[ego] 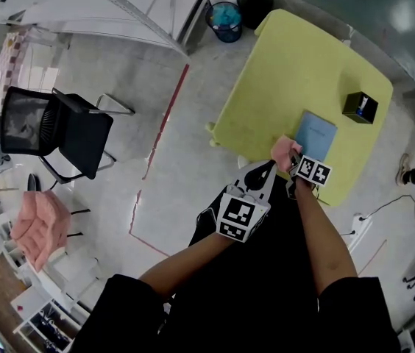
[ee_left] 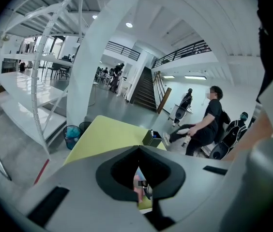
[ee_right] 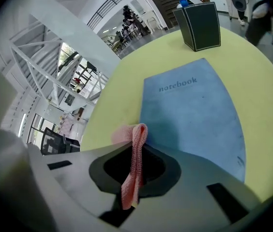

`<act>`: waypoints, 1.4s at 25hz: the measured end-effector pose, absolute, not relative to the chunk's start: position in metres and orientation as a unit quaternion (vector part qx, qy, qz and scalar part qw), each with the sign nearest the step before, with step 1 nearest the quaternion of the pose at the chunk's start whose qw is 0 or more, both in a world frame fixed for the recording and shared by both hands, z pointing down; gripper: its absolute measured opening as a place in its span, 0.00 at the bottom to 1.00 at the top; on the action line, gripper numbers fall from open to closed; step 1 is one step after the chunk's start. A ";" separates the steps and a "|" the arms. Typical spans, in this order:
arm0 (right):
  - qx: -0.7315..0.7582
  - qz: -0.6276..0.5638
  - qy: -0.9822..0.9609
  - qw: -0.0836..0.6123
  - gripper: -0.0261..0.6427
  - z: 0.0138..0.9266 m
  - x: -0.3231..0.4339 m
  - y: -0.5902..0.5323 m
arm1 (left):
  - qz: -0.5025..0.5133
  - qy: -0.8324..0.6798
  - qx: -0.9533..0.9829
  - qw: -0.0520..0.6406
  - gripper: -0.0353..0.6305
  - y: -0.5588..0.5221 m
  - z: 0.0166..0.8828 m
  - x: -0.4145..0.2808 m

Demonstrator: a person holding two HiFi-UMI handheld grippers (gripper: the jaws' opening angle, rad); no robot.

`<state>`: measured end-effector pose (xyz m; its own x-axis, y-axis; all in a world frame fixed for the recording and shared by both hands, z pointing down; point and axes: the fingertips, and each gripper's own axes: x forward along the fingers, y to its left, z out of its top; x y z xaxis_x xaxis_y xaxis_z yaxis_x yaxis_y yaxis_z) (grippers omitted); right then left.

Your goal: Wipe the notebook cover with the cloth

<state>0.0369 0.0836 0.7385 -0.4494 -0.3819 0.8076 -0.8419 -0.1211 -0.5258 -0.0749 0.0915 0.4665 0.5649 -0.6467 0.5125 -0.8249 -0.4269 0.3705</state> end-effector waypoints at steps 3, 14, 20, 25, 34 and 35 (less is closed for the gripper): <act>0.478 0.574 -0.635 0.195 0.09 0.743 0.042 0.089 | 0.153 -0.440 0.832 0.301 0.06 0.095 0.468 -0.072; 0.468 0.576 -0.635 0.215 0.09 0.743 0.047 0.090 | 0.157 -0.435 0.835 0.298 0.06 0.090 0.467 -0.060; 0.460 0.572 -0.644 0.215 0.09 0.742 0.057 0.092 | 0.165 -0.426 0.839 0.296 0.06 0.088 0.469 -0.049; 0.460 0.571 -0.644 0.218 0.09 0.742 0.060 0.093 | 0.171 -0.423 0.839 0.298 0.06 0.090 0.473 -0.045; 0.468 0.567 -0.640 0.223 0.09 0.742 0.084 0.098 | 0.169 -0.418 0.841 0.300 0.06 0.087 0.475 -0.031; 0.469 0.568 -0.639 0.222 0.09 0.743 0.085 0.098 | 0.170 -0.417 0.841 0.300 0.06 0.088 0.476 -0.031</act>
<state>0.0848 0.0982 0.7428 -0.4618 -0.3474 0.8162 -0.8515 -0.0840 -0.5175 -0.0310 0.0879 0.4758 0.5940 -0.6000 0.5358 -0.8037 -0.4714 0.3631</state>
